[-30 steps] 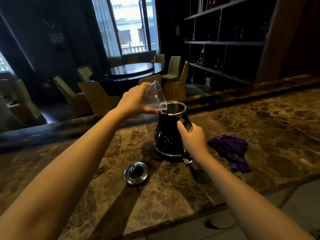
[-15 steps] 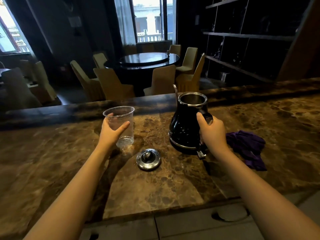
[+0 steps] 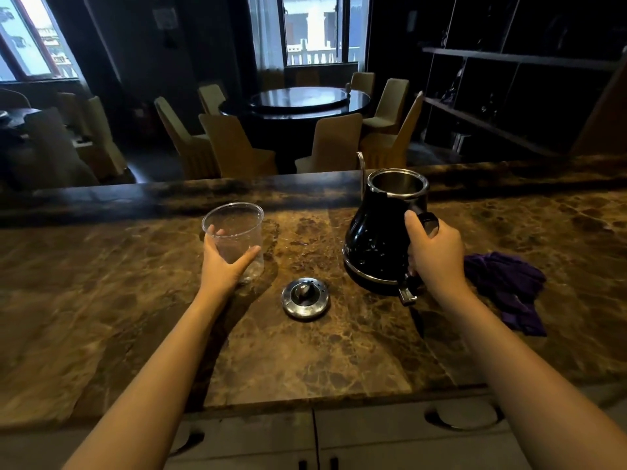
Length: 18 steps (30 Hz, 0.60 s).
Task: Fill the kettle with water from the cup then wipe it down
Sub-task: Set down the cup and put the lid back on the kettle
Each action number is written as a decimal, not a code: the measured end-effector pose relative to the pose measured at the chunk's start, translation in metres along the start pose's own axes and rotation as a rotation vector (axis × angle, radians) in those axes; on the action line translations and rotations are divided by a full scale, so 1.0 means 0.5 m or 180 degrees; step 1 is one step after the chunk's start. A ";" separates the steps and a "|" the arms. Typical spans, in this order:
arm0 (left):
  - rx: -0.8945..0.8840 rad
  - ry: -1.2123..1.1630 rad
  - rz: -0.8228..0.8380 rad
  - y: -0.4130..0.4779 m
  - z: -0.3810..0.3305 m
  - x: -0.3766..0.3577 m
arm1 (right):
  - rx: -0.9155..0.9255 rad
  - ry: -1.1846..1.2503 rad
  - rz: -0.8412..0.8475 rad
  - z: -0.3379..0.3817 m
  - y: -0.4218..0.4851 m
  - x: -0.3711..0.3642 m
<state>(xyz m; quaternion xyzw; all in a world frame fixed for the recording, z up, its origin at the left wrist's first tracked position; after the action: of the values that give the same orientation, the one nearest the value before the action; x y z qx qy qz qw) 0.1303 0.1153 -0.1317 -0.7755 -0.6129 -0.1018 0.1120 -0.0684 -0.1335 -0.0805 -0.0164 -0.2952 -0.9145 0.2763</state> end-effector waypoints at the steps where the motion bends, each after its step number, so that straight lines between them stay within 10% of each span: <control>1: -0.0001 0.0109 -0.0067 -0.005 -0.001 0.002 | 0.0001 0.0012 -0.0007 0.000 0.000 0.000; 6: -0.0480 0.0428 -0.1281 -0.111 -0.010 -0.010 | -0.0024 0.0073 0.0012 -0.001 0.000 0.000; 12: -0.0866 0.1709 0.0424 -0.151 -0.018 -0.137 | 0.0003 0.0102 0.0032 0.000 0.000 0.000; 18: -0.0972 0.1652 0.0118 -0.157 -0.012 -0.165 | -0.0002 0.0079 0.0012 -0.002 0.001 0.002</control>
<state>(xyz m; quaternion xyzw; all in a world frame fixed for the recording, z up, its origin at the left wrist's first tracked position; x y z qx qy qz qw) 0.0349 0.0545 -0.1464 -0.7426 -0.5271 -0.3856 0.1488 -0.0687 -0.1349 -0.0812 -0.0056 -0.2914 -0.9142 0.2816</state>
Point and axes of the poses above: each hand's wrist, its own y-axis towards the middle knuckle, its own x-axis out of the back of the hand, z = x × y, the point moved 2 cm from there along y, towards the middle knuckle, and after that the axes turned 12 degrees about x, right-handed, at the moved point
